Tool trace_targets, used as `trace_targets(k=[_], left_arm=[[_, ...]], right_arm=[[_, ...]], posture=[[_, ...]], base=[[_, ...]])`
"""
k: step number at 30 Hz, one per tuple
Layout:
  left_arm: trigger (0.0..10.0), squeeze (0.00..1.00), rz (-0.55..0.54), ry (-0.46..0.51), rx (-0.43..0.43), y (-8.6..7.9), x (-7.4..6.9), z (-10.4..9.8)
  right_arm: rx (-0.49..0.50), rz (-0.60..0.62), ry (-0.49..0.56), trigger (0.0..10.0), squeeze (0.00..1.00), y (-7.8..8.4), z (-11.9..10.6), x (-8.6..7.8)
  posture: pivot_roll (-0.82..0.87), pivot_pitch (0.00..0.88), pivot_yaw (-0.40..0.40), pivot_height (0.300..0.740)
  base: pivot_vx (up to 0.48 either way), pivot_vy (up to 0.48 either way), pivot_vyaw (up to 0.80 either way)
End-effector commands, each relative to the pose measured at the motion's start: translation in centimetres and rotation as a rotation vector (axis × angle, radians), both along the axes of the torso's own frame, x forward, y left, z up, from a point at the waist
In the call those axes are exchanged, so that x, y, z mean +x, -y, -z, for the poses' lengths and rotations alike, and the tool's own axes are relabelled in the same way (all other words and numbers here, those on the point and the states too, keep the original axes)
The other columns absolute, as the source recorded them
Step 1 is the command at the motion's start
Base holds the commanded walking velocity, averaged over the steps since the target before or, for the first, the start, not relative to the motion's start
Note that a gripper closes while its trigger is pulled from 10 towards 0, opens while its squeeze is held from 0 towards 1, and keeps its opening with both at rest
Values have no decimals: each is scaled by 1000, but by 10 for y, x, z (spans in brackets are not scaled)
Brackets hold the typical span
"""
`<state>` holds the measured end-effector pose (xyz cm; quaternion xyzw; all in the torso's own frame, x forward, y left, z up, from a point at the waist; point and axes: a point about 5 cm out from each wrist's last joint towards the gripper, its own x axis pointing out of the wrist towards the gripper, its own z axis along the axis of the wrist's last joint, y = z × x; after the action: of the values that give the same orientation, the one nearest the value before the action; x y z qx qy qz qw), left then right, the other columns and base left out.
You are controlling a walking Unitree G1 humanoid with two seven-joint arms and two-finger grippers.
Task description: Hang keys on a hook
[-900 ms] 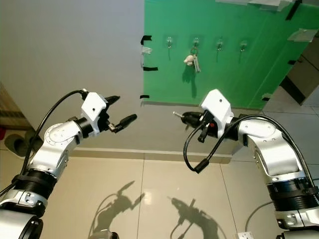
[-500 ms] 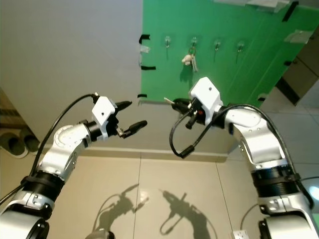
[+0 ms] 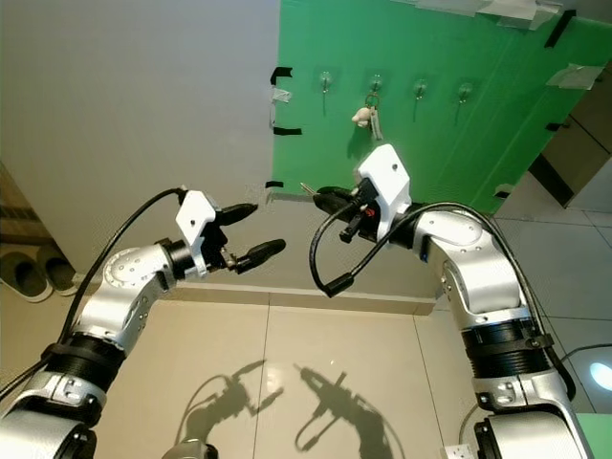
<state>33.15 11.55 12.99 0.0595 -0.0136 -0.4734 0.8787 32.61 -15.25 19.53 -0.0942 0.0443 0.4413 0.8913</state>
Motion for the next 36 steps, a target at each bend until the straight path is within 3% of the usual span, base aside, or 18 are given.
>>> trace_targets(k=[1, 10, 17, 36], left_arm=[[10000, 0, 51, -2, -4, 9, 3, -6], [10000, 0, 123, -26, -52, 22, 11, -16], [10000, 0, 151, -83, -157, 35, 14, -17], [10000, 0, 223, -74, -129, 55, 16, -22]], right_arm=[[17, -20, 23, 10000, 0, -3, -11, 1], [51, -44, 17, 10000, 0, -13, -16, 2], [75, -63, 11, 10000, 0, -21, -17, 1], [95, -79, -20, 10000, 0, -31, -11, 0]], posture=[[-60, 0, -41, 740], [-70, 0, -35, 740], [-73, 0, -35, 740], [-76, 0, -24, 740]], base=[[0, 0, 0], [0, 0, 0], [0, 0, 0], [0, 0, 0]])
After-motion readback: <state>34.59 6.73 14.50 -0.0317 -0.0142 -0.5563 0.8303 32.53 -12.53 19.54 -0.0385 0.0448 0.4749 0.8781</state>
